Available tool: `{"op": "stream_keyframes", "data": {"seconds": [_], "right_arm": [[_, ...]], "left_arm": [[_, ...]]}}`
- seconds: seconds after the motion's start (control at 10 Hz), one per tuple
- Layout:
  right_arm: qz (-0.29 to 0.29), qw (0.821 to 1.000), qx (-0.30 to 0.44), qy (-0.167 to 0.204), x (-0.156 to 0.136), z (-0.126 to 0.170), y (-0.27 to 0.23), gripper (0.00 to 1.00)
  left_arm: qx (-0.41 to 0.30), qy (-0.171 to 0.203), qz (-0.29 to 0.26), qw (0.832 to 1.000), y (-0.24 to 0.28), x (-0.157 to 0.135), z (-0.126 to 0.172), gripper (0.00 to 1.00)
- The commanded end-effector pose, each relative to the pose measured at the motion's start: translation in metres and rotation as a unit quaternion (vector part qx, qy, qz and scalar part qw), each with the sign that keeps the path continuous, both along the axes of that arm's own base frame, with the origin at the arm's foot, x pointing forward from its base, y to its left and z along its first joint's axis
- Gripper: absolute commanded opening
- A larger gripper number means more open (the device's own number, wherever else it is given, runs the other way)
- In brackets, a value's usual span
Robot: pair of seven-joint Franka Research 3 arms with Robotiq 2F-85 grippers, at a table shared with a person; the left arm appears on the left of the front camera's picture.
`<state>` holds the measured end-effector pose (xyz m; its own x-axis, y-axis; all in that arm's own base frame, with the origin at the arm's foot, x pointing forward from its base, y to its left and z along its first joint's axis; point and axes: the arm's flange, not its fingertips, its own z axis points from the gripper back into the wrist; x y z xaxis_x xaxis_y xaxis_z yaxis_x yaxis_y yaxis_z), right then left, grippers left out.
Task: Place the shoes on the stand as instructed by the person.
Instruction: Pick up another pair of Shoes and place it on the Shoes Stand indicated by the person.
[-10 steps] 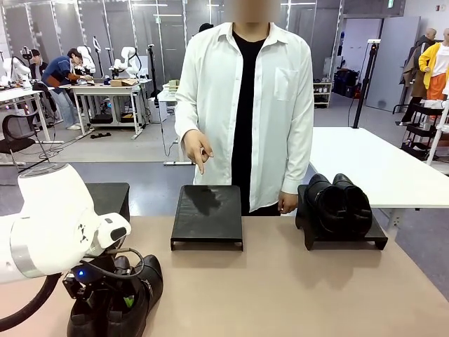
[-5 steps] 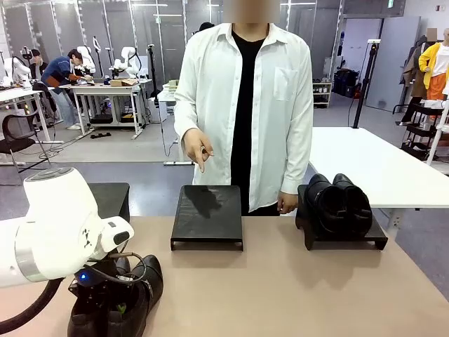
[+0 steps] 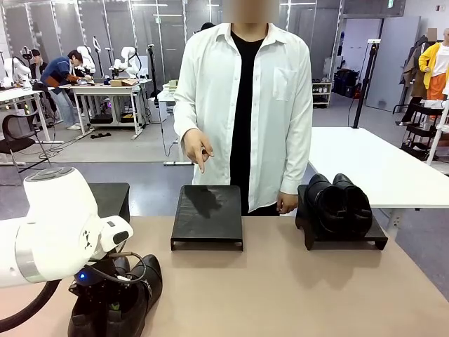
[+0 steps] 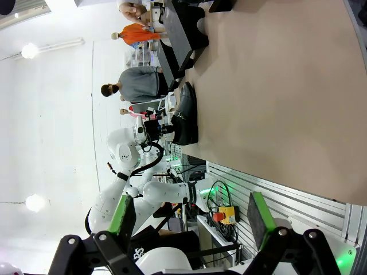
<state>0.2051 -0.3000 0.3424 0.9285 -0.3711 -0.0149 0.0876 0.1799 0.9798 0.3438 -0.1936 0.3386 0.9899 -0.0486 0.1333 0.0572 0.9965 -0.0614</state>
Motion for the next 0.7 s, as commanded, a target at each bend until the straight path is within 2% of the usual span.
{"op": "stream_keyframes", "data": {"seconds": [0.0, 0.1, 0.2, 0.6], "right_arm": [[0.003, 1.0, -0.001, 0.003, -0.003, 0.003, 0.004, 1.0], [0.003, 1.0, -0.001, 0.003, -0.003, 0.003, 0.004, 1.0], [0.003, 1.0, -0.001, 0.003, -0.003, 0.003, 0.004, 1.0], [0.003, 1.0, -0.001, 0.003, -0.003, 0.003, 0.004, 1.0]], "left_arm": [[0.002, -0.009, 0.013, 1.0, -0.008, 0.003, 0.01, 0.0], [-0.006, -0.016, 0.016, 1.0, -0.007, 0.004, 0.017, 0.0], [0.0, -0.001, 0.002, 1.0, 0.0, 0.0, 0.001, 0.0], [0.0, -0.001, 0.002, 1.0, 0.0, 0.0, 0.001, 0.0]]}}
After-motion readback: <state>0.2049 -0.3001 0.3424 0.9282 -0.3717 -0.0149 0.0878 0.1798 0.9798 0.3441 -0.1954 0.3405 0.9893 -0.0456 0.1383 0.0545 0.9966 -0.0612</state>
